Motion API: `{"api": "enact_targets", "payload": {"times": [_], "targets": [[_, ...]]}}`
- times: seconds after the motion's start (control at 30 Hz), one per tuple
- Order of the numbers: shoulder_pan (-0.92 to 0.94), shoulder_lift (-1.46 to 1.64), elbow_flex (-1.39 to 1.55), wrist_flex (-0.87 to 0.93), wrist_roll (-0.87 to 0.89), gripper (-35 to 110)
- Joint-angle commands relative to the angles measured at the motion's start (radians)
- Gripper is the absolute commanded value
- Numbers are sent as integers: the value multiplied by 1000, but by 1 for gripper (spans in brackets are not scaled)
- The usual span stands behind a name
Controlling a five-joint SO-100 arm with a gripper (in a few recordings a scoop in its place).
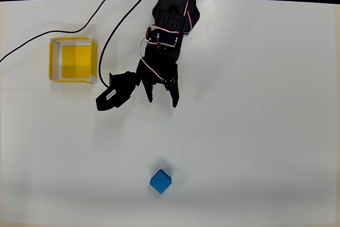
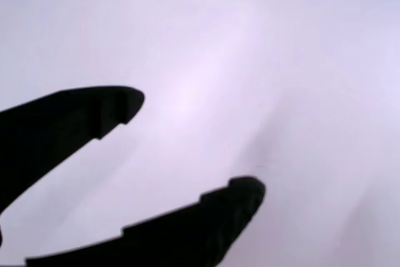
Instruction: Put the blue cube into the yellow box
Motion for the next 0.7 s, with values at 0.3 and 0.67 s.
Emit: {"api": "enact_targets", "payload": {"times": [0.3, 0.67], "targets": [[95, -518, -512, -367, 26, 51], [71, -881, -781, -574, 48, 58]]}}
